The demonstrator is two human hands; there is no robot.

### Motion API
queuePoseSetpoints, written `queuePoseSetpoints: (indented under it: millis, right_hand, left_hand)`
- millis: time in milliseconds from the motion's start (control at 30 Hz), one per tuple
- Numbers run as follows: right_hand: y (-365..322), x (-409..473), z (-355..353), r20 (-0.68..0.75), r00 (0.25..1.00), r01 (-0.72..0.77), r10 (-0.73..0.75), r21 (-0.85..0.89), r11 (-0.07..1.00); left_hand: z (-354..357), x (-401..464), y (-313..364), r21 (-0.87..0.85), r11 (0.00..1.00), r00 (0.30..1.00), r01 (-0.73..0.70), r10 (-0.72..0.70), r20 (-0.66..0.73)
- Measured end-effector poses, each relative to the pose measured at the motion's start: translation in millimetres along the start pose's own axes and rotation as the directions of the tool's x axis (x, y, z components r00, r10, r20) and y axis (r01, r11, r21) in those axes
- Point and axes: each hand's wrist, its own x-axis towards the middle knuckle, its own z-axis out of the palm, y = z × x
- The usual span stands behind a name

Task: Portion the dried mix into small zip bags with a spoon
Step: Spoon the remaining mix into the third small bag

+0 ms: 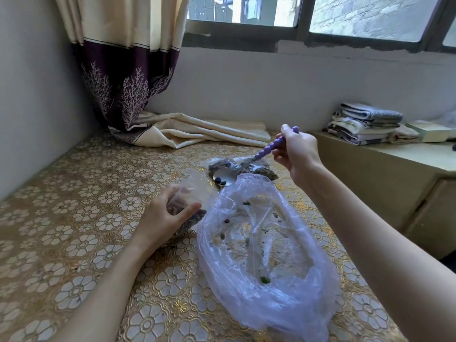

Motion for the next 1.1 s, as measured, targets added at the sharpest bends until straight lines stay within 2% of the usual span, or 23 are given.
queuePoseSetpoints:
  millis: [200,367,433,500,667,900,1000,1100]
  right_hand:
    - [-1.5,-18.8,31.5,0.193,0.966,0.190,-0.174,-0.067,0.979]
    - [-1.0,-37.5,42.1,0.428,0.826,0.436,-0.367,-0.071,0.897]
    - [-0.5,-42.7,42.7,0.475,0.772,0.506,-0.422,-0.058,0.861]
    - [-0.5,-44.6,41.2,0.470,0.758,0.535,-0.453,-0.049,0.843]
    - [-2.2,-42.1,24.7,0.319,0.832,0.482,-0.453,-0.012,0.876]
    - [9.9,-43.0,-28.8,0.118,0.946,0.306,-0.302,-0.018,0.952]
    - [17.3,-43.7,-49.5,0.102,0.966,0.243,-0.236,-0.062,0.968]
    - [24.2,-43.8,-62.6,0.163,0.975,0.176,-0.154,-0.137,0.975]
  left_hand:
    - [-0.1,-0.3,1.9,-0.045,0.999,1.000,0.010,-0.010,-0.004]
    - [1.0,-0.5,2.9,-0.078,0.996,0.999,0.036,-0.036,0.004]
    - [1.1,-0.2,1.5,-0.083,0.996,0.999,0.039,-0.039,0.002]
    - [1.4,0.1,0.4,-0.068,0.997,0.999,0.042,-0.042,0.002]
    - [1.8,-0.5,0.7,-0.037,0.999,1.000,0.031,-0.031,-0.003]
    - [2.3,0.2,0.0,-0.060,0.998,1.000,0.006,-0.007,-0.007]
    - [2.3,0.8,1.0,-0.058,0.998,1.000,0.014,-0.014,0.003]
    - [3.8,0.6,0.6,-0.056,0.998,1.000,0.013,-0.012,0.006]
